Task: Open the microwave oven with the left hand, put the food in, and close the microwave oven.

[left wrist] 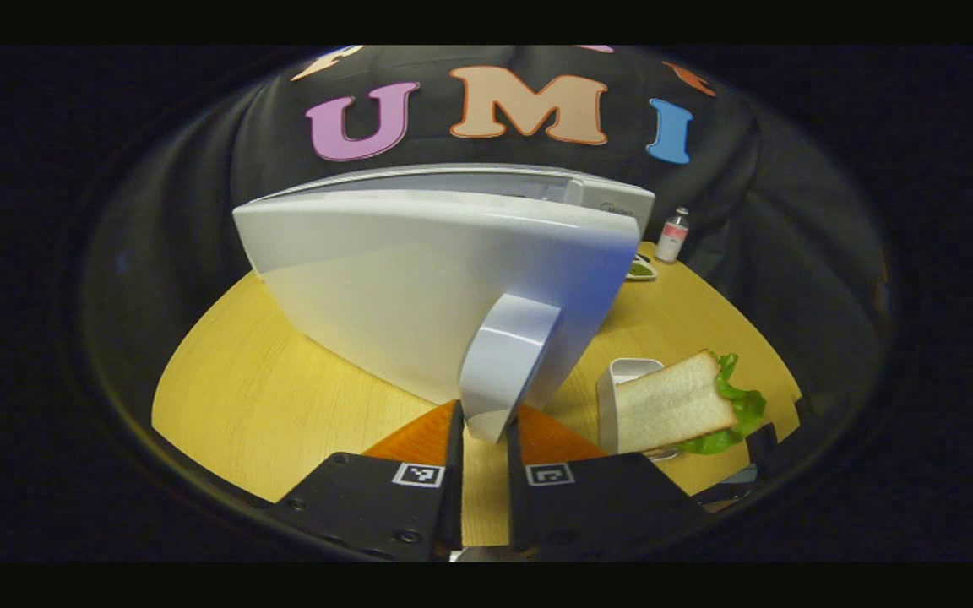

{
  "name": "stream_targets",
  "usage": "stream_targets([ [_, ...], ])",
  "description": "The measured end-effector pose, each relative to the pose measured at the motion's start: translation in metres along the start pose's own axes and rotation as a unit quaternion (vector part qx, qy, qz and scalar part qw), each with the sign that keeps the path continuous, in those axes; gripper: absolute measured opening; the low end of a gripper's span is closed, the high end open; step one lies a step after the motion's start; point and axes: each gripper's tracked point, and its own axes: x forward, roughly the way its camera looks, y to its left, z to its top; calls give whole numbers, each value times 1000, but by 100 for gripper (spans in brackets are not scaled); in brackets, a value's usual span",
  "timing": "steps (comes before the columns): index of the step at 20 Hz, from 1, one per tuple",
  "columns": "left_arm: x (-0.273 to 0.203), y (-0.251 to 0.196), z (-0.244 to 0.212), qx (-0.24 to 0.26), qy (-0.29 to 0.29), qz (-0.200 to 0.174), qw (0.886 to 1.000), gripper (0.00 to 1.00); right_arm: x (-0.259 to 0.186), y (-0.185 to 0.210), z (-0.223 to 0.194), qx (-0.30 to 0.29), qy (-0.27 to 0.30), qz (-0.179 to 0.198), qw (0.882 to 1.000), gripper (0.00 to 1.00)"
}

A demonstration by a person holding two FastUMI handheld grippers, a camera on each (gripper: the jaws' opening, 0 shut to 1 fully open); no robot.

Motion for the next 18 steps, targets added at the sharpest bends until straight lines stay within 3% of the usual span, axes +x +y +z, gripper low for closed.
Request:
stream_targets([
  [2, -7, 11, -3, -5, -1, 16, 1000, 27, 0, -1, -2, -2, 7, 3, 1000, 99],
  [3, -11, 17, -5, -2, -1, 27, 1000, 28, -1, -1, -3, -4, 8, 2, 1000, 92],
  [4, -15, 21, -5, 1, -2, 33, 999, 37, -1, -1, -3, -6, 8, 1, 1000, 99],
  [7, -26, 33, -7, 0, -6, 53, 999, 51, -1, -9, -3, -10, 12, -4, 1000, 99],
  [8, -29, 37, -6, -4, -10, 58, 998, 55, -1, -13, -4, -12, 15, -4, 1000, 92],
  [9, -33, 40, -7, -10, -14, 62, 998, 61, -1, -16, -4, -14, 17, -5, 1000, 99],
  [12, -42, 51, -8, -25, -14, 86, 996, 100, 2, -18, -7, -19, 26, -1, 1000, 99],
  [13, -43, 53, -13, -33, -14, 90, 995, 100, 4, -20, -8, -21, 29, 0, 999, 92],
  [18, -59, 69, -18, -57, -18, 126, 990, 100, 7, -28, -3, -37, 34, 14, 999, 92],
])
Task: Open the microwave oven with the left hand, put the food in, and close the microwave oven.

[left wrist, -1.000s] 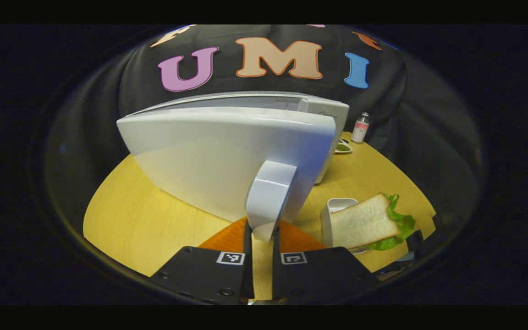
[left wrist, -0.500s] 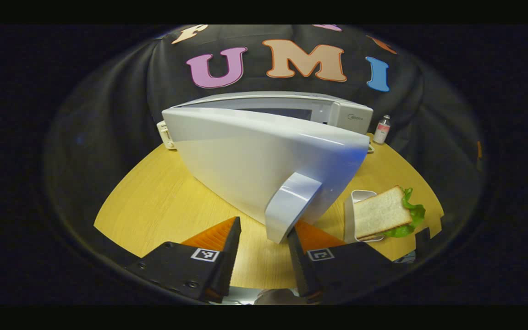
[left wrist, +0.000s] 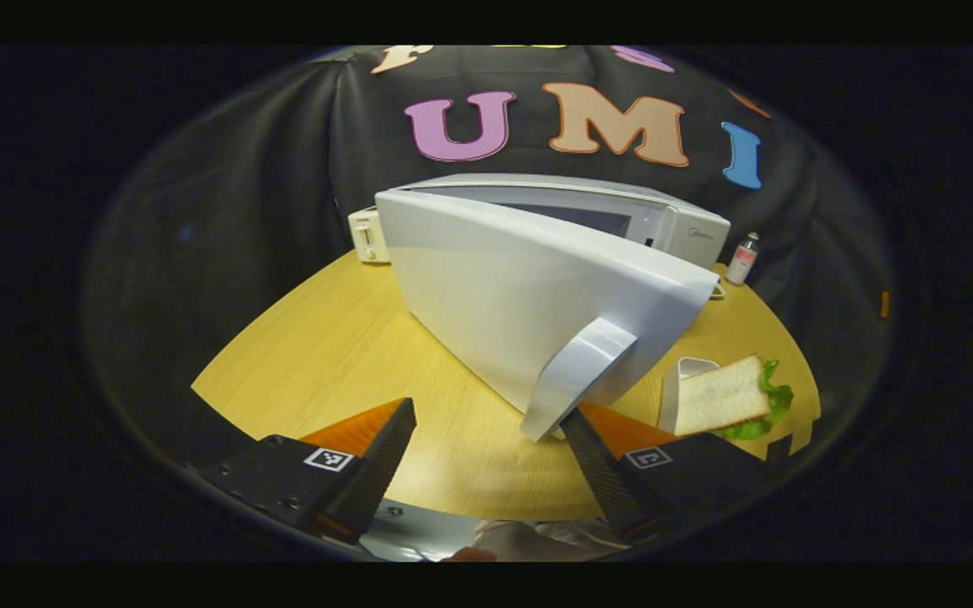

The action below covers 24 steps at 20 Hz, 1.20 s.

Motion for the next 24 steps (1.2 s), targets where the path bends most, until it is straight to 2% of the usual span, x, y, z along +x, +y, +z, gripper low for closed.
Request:
stream_targets([
  [6, -15, 37, 7, -32, -18, 34, 999, 100, -2, -3, -10, -27, 20, 12, 999, 92],
  [11, -27, 68, -5, -66, -12, 15, 998, 100, -4, 30, -24, -35, 23, 7, 999, 92],
  [17, -36, 130, -23, -87, 9, -15, 996, 100, -16, 107, -55, -4, 29, 7, 1000, 92],
  [21, -36, 167, -26, -114, 15, -39, 993, 100, -27, 141, -86, -14, 45, -3, 999, 92],
  [24, -35, 189, -26, -106, 14, -51, 993, 100, -35, 161, -101, -20, 47, -12, 999, 92],
])
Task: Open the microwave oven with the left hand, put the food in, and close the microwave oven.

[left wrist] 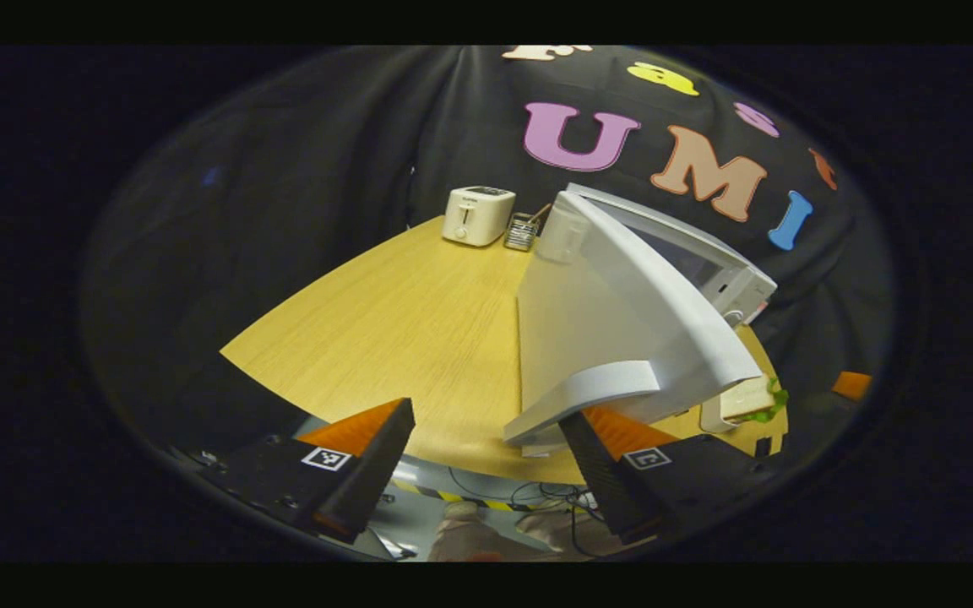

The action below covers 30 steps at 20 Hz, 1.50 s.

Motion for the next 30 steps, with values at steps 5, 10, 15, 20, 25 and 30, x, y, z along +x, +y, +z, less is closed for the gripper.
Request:
stream_targets([
  [5, 1, 19, 7, 15, 3, -21, 1000, 100, -7, 22, -16, 5, -1, -10, 1000, 99],
  [10, 2, 34, 12, 24, 4, -32, 999, 100, -4, 32, -28, 21, 4, -19, 1000, 92],
  [15, -3, 56, 16, 23, 1, -24, 999, 100, -4, 36, -31, 29, 5, -27, 999, 92],
  [20, -9, 100, 27, 29, -21, 29, 999, 100, -2, 36, -31, 32, 11, -28, 999, 99],
  [25, -24, 130, 45, -11, -60, 87, 994, 98, 3, 19, -28, 31, 18, -39, 999, 99],
  [30, -36, 118, 48, -43, -77, 101, 991, 97, 19, -15, -22, 32, 41, -52, 997, 99],
])
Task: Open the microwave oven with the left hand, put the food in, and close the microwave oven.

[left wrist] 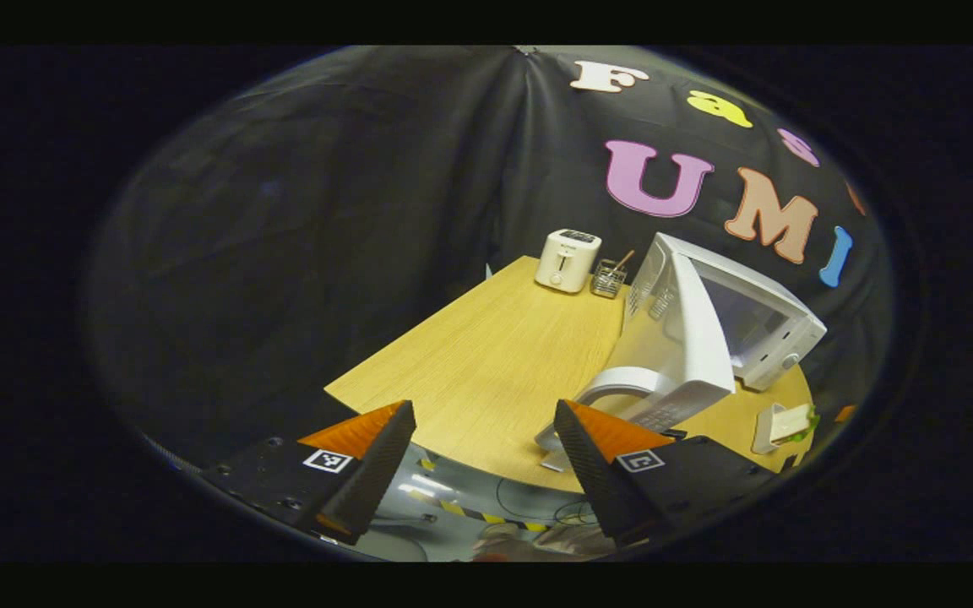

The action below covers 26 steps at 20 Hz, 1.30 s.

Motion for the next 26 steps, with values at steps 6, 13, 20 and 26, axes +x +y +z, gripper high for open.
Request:
stream_targets([
  [6, -20, -12, 13, -12, -28, 51, 998, 97, 49, -39, 15, 19, 59, 7, 998, 99],
  [13, -50, -35, 27, -37, -60, 111, 991, 97, 118, -73, 14, 28, 154, 28, 987, 100],
  [20, -87, -56, 53, -65, -131, 173, 974, 96, 163, -90, -14, 21, 241, 41, 969, 99],
  [26, -105, -71, 62, -74, -153, 187, 968, 96, 178, -82, -26, 46, 275, 75, 957, 63],
])
